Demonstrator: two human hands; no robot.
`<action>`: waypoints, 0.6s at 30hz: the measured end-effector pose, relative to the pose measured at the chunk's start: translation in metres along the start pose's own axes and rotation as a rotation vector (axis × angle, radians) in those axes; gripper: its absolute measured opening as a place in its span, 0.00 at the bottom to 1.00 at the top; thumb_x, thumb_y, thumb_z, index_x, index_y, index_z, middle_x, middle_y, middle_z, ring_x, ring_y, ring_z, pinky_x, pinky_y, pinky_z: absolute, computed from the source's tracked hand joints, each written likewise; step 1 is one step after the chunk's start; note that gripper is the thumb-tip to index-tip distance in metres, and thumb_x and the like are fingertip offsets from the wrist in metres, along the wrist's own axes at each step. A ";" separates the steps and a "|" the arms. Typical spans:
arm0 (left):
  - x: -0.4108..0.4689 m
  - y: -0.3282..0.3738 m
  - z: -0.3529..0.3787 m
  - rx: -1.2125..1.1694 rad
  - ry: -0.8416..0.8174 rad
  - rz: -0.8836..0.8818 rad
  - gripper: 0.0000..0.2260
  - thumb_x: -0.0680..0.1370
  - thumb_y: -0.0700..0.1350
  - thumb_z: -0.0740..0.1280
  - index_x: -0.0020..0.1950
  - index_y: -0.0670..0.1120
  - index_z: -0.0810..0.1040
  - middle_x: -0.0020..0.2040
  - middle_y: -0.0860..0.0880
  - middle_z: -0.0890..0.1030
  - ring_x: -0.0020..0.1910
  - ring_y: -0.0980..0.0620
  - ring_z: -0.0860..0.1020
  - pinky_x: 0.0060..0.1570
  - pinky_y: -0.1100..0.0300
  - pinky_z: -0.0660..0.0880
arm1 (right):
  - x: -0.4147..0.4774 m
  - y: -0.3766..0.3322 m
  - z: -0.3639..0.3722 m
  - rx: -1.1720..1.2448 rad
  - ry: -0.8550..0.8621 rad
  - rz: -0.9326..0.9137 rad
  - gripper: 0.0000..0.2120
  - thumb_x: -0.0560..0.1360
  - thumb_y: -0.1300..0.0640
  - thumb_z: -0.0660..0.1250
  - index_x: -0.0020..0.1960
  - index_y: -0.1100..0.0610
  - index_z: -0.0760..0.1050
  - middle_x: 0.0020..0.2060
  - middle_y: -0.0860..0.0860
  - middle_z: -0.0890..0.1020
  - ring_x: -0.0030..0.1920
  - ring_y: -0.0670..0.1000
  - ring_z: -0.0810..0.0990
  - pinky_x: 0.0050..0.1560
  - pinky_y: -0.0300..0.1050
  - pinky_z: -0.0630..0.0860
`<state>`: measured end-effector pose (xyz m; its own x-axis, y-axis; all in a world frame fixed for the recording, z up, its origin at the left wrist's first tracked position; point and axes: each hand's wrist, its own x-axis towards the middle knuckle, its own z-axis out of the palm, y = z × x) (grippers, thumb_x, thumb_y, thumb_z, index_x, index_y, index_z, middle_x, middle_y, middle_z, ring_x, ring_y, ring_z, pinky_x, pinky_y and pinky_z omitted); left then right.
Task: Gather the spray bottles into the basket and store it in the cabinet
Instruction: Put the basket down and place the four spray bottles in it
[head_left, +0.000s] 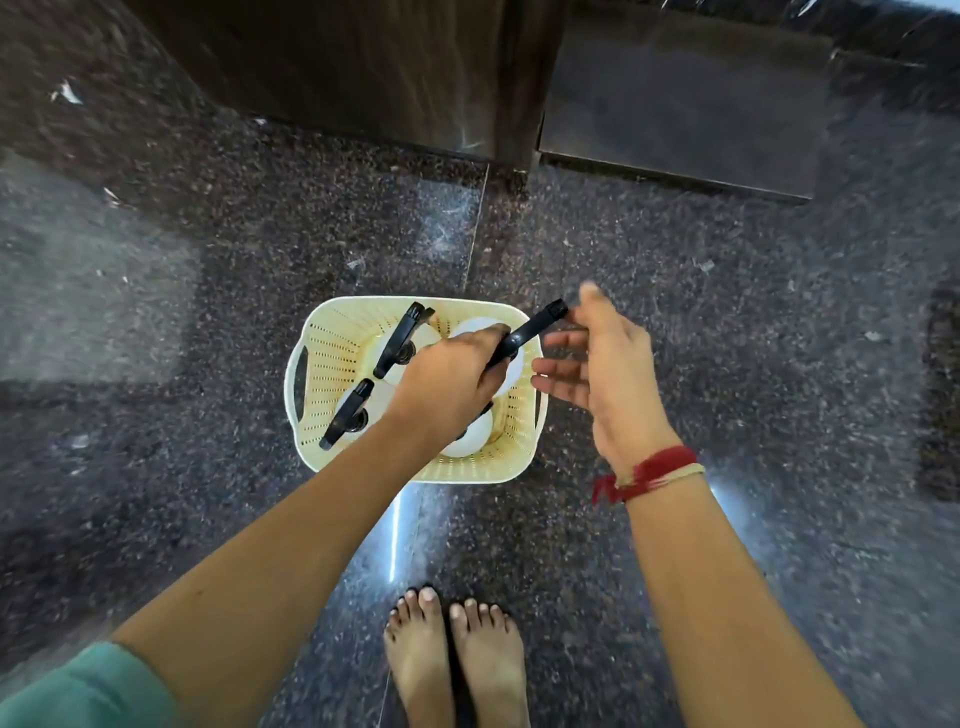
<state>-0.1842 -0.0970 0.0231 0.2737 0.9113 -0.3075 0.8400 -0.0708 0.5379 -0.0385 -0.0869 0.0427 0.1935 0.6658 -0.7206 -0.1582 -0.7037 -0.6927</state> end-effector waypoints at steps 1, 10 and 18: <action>-0.001 -0.001 0.004 -0.003 0.010 -0.011 0.11 0.80 0.47 0.57 0.57 0.44 0.72 0.45 0.43 0.81 0.42 0.41 0.78 0.39 0.48 0.74 | -0.001 -0.003 0.001 -0.035 -0.041 0.008 0.20 0.72 0.39 0.65 0.47 0.57 0.77 0.39 0.54 0.80 0.30 0.50 0.81 0.34 0.47 0.81; 0.004 -0.005 0.029 -0.058 0.150 -0.077 0.10 0.79 0.44 0.58 0.51 0.38 0.72 0.39 0.39 0.80 0.35 0.37 0.78 0.31 0.56 0.63 | 0.023 0.021 0.042 -0.497 0.063 -0.047 0.21 0.70 0.43 0.69 0.56 0.56 0.73 0.47 0.50 0.80 0.45 0.55 0.83 0.47 0.52 0.81; 0.002 -0.023 0.048 -0.083 0.083 -0.152 0.10 0.75 0.41 0.63 0.55 0.40 0.73 0.46 0.39 0.81 0.42 0.37 0.79 0.34 0.54 0.68 | 0.034 0.044 0.060 -0.808 0.164 -0.268 0.13 0.75 0.53 0.61 0.53 0.62 0.71 0.49 0.59 0.82 0.51 0.60 0.79 0.47 0.44 0.70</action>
<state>-0.1805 -0.1132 -0.0274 0.1038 0.9396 -0.3262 0.8265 0.1009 0.5538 -0.0970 -0.0805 -0.0145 0.2732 0.8342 -0.4790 0.6370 -0.5300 -0.5597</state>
